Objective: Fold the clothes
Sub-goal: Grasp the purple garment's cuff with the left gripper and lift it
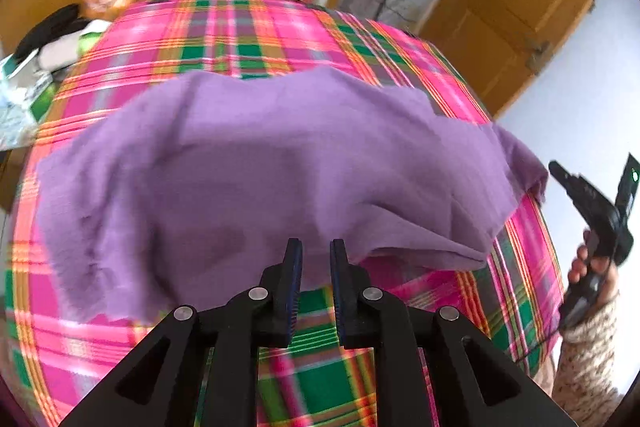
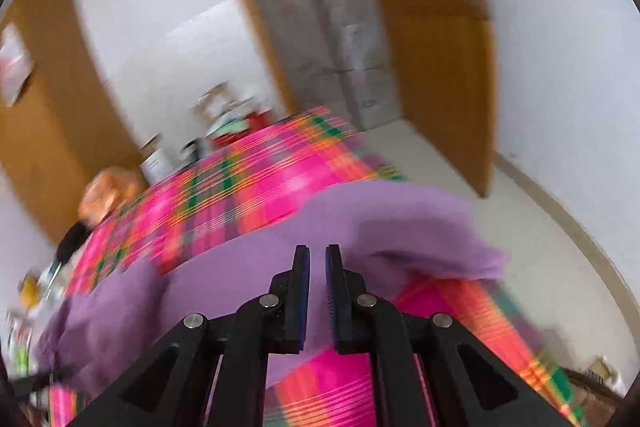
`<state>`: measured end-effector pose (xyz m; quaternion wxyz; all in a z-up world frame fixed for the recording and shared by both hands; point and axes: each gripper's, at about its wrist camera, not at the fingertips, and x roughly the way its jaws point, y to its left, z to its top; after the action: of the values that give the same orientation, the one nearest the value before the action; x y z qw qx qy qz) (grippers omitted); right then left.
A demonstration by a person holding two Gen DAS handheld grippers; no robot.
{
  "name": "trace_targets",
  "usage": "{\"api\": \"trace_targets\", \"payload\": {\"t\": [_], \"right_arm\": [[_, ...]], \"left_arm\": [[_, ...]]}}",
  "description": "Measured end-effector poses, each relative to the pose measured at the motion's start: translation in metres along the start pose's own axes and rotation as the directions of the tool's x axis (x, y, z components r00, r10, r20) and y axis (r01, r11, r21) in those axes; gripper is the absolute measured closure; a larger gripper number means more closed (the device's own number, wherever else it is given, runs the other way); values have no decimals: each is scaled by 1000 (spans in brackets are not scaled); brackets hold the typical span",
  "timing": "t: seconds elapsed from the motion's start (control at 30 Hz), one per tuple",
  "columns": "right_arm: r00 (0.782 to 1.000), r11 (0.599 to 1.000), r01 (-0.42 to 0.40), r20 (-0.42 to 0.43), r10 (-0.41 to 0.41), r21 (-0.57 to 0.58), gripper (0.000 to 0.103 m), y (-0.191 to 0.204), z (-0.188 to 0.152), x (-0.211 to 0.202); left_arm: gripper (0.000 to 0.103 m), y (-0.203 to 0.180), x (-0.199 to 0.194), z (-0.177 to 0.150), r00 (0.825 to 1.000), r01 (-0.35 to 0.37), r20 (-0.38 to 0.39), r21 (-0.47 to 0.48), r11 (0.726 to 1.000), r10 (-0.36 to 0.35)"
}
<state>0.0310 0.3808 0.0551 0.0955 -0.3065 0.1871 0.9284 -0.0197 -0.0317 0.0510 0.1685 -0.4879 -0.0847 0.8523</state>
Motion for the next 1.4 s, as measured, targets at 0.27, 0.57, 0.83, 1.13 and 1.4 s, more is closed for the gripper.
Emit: {"api": "trace_targets", "payload": {"t": [0.27,0.57,0.83,1.13,1.4], "right_arm": [[964,942,-253,-135,227,-223,91,103,-36,-2],[936,766,-350,-238,260,-540,70,189,-93,-13],[931,739,-356,-289,224,-572,65,202,-109,0],[933,747,-338,-309,185,-573,65,216,-114,14],[929,763,-335,-329,169,-553,65,219,-116,22]], "left_arm": [[83,52,-42,-8,996,-48,70,-137,989,58],[76,91,-55,-22,991,-87,75,-230,969,107],[76,119,-56,-34,986,-134,55,-300,944,157],[64,139,-53,-43,990,-102,63,-314,944,128],[64,145,-38,-39,997,-30,52,-320,947,49]]}}
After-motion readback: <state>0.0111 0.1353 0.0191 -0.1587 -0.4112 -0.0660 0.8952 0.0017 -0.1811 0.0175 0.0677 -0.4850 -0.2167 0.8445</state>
